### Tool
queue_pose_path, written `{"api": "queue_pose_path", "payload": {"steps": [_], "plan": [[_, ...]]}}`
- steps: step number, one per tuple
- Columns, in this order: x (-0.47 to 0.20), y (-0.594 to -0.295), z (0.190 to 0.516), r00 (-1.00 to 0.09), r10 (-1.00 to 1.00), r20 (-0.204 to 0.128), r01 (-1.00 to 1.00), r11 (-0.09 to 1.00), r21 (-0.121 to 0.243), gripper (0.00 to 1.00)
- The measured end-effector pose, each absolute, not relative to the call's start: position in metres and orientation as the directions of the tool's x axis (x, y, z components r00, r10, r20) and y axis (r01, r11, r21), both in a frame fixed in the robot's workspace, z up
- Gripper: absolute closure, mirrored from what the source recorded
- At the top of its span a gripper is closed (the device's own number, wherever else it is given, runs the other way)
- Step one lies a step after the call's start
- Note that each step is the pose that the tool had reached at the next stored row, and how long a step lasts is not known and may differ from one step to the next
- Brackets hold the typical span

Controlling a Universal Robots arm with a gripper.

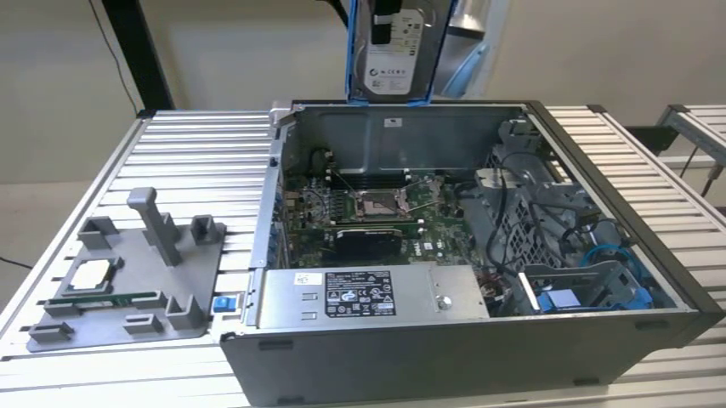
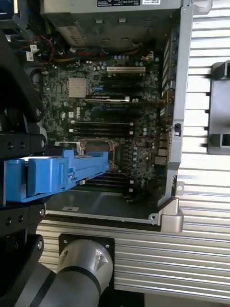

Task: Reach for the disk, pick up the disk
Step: 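Pick up the disk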

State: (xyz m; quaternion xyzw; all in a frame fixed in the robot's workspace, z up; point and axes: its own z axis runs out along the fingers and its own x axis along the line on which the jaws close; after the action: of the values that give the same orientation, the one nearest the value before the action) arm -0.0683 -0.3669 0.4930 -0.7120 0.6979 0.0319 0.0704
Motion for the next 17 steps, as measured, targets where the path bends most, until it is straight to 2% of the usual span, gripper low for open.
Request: {"api": "queue_pose_path", "payload": {"steps": [17], "plan": [[-0.045,-0.367,0.493,0.024,-0.989,-0.144,-0.998,-0.016,-0.056,1.00]]}}
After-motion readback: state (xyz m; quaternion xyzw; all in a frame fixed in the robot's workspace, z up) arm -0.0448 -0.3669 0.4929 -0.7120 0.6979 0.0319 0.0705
